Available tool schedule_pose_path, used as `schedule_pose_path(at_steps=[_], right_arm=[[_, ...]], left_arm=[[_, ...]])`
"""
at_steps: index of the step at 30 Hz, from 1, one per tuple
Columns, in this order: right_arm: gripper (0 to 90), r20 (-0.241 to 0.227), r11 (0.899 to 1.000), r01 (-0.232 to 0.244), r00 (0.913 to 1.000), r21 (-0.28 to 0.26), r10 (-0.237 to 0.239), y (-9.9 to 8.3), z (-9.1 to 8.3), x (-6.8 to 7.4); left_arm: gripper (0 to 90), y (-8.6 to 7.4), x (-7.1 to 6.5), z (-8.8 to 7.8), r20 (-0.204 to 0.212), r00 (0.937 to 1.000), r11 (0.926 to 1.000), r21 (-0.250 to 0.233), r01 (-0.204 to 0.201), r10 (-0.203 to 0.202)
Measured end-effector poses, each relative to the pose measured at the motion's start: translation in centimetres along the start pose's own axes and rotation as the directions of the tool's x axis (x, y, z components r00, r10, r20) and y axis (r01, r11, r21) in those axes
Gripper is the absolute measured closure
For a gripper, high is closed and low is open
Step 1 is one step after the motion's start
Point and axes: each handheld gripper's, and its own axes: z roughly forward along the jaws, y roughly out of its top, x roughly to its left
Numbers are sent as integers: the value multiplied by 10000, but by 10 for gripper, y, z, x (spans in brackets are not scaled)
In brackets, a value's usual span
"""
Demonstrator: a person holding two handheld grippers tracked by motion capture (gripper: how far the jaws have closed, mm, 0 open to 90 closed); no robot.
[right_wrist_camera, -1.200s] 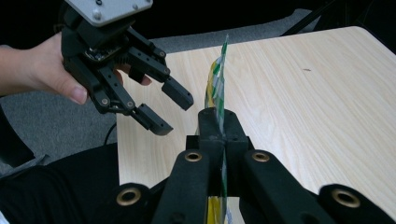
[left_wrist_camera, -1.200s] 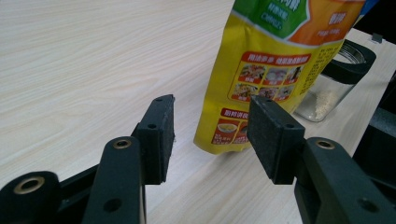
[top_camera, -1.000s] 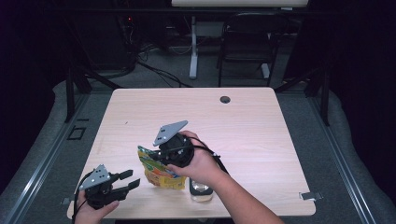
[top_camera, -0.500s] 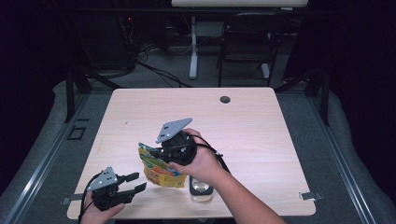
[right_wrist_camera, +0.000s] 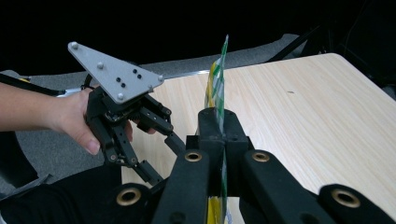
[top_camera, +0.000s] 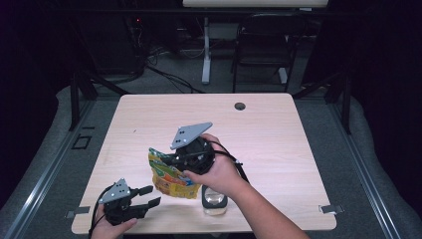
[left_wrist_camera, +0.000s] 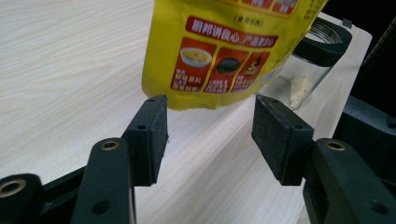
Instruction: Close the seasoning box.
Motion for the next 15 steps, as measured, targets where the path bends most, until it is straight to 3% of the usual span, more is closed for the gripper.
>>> schedule_pose_path(at_steps=[9,15], right_arm=[[900,-35,9998,58,10000,-177,-59,4,-6,1],[900,-106,9996,137,9998,-237,-139,8,-8,5]], left_arm=[[441,-2,-2,9,232,9997,9998,145,112,-115],[440,-2,-4,16,529,9986,9998,221,-18,6]])
